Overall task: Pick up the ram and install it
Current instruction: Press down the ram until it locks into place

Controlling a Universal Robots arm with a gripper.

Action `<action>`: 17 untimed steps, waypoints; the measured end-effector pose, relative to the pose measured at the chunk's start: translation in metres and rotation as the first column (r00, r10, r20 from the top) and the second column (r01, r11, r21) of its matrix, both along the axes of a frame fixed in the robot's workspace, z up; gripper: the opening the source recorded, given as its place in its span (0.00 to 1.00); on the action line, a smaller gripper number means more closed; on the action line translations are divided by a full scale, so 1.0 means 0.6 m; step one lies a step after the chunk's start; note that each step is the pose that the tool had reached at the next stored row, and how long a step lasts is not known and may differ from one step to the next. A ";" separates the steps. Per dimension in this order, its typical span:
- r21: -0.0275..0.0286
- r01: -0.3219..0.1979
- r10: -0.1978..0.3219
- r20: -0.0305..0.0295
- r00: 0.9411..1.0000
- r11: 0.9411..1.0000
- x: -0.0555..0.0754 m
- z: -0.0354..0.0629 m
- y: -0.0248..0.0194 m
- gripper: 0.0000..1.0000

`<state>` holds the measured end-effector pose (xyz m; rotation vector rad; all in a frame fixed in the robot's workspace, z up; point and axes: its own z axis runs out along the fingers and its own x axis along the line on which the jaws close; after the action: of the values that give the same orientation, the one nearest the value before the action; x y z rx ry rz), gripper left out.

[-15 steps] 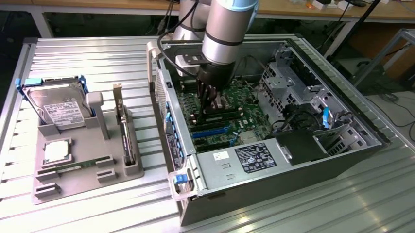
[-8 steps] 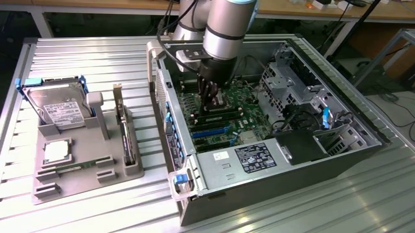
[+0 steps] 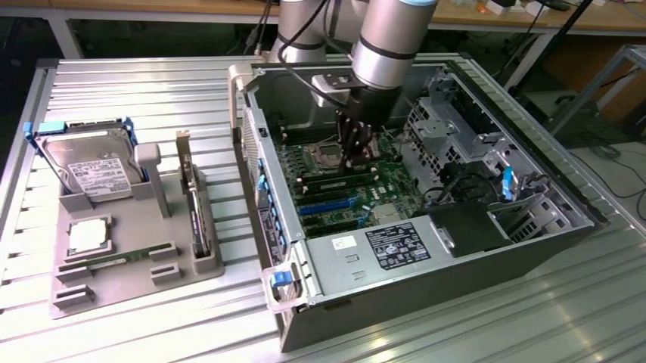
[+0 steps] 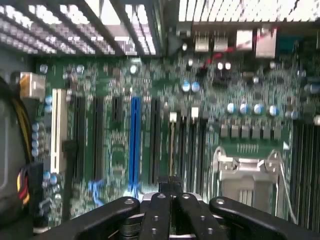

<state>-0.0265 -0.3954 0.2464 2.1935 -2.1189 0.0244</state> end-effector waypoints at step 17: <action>-0.022 0.019 -0.019 -0.001 1.000 1.000 0.125 0.118 0.0000 0.11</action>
<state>0.0483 -0.3954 0.3170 2.1605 -2.1279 0.0453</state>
